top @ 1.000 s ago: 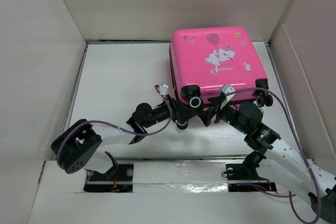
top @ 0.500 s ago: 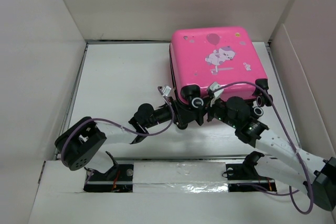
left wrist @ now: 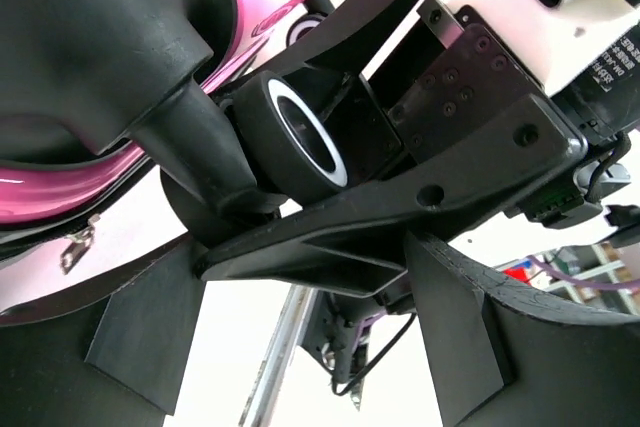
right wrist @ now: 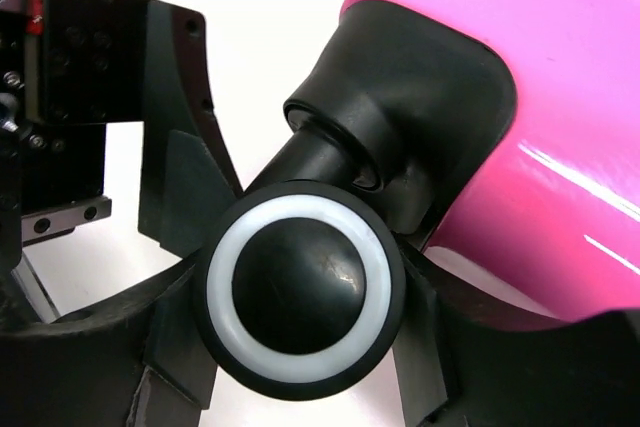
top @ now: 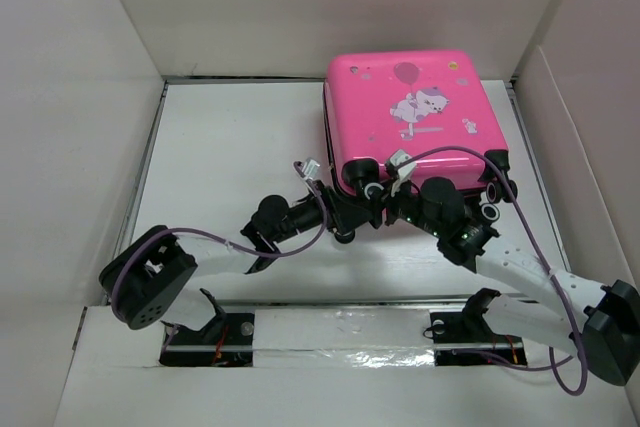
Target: Pack the luggage
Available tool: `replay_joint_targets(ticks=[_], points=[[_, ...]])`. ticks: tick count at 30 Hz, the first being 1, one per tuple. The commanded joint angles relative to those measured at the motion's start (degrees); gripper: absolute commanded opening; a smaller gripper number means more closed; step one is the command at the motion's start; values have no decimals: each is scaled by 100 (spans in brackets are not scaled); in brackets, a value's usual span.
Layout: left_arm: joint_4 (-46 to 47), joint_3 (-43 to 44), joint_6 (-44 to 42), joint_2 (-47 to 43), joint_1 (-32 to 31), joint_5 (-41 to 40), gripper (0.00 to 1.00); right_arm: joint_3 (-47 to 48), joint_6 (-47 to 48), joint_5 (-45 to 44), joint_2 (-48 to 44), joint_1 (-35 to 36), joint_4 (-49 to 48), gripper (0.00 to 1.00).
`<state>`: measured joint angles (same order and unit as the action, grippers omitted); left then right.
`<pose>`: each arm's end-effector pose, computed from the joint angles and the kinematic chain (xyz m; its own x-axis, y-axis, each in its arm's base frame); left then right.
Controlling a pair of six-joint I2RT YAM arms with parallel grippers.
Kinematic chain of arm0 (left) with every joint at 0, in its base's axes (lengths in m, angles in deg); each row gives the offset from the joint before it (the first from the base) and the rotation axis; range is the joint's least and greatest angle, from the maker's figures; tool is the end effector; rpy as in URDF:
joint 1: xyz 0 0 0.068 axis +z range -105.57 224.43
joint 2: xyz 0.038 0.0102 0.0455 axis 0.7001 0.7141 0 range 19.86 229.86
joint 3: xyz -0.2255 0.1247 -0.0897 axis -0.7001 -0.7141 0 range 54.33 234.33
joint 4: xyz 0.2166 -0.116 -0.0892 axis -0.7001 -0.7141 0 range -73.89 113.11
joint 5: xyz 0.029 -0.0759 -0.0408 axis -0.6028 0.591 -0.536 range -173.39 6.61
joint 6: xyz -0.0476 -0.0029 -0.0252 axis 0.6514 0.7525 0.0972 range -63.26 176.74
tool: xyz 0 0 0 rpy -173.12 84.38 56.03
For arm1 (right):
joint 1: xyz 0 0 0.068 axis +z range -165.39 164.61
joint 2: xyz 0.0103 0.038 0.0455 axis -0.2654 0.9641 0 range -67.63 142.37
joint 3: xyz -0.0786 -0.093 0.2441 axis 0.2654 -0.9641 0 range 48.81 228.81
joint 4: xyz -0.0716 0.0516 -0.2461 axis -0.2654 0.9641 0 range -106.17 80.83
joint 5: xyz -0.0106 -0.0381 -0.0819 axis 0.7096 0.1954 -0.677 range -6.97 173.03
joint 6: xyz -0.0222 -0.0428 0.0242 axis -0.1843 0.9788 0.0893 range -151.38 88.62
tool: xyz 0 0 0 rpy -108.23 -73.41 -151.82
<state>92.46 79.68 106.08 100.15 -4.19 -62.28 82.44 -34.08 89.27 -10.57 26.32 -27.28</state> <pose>0.1683 -0.2104 0.2344 -0.5988 -0.3908 -0.6991 0.7311 0.0896 -0.6764 0.1707 0.1573 0.2693 -0.1940 -0.1102 -0.9748 -0.7324 0.6774 0.0691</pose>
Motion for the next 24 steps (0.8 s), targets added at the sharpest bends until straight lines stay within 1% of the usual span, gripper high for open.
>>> replay_joint_targets(ticks=[1, 2, 3, 4, 5, 6, 7, 8, 9, 10, 11, 14, 16, 17, 19, 24], points=[[133, -99, -240, -426, -7, 17, 74, 12, -143, -404, -98, 47, -962, 24], [-24, -143, -284, -479, -7, -18, 74, 4, -178, -430, -98, 47, -989, 19], [-122, -187, -337, -671, 54, -53, 74, -5, -196, -448, -116, 47, -1015, 12], [-253, -327, -459, -803, 54, -132, 74, -14, -222, -457, -142, 47, -1076, 10], [-559, -415, -530, -944, 54, -411, 73, -23, -240, -448, -160, 47, -1103, 8], [-727, -503, -600, -1293, 54, -605, 70, -23, -240, -457, -160, 47, -1112, 5], [-920, -695, -732, -1479, 54, -860, 63, -14, -249, -448, -169, 47, -1121, 4], [-1253, -802, -785, -1647, 54, -1393, 57, -5, -275, -440, -177, 47, -1121, 3], [-1387, -899, -838, -1909, 2, -1685, 47, 21, -292, -422, -177, 47, -1130, 2], [-1536, -1004, -926, -1999, -94, -2019, 32, 47, -319, -387, -177, 47, -1156, 1], [-1825, -1005, -1109, -2026, -234, -2805, 28, 65, -371, -352, -160, 47, -1174, 0], [-1749, -874, -1478, -1711, -630, -3190, 27, 284, -442, -80, 6, 47, -1209, 0], [-1600, -742, -1681, -1360, -1034, -3462, 28, 459, -477, 43, 138, 47, -1261, 0], [-1486, -593, -1787, -1236, -1157, -3838, 29, 504, -529, 140, 200, 47, -1296, 0], [-1389, -426, -2086, -841, -1368, -4104, 31, 609, -574, 245, 358, 100, -1419, 0], [-1090, 58, -2341, -121, -1369, -4596, 35, 742, -627, 316, 534, 153, -1490, 0]])
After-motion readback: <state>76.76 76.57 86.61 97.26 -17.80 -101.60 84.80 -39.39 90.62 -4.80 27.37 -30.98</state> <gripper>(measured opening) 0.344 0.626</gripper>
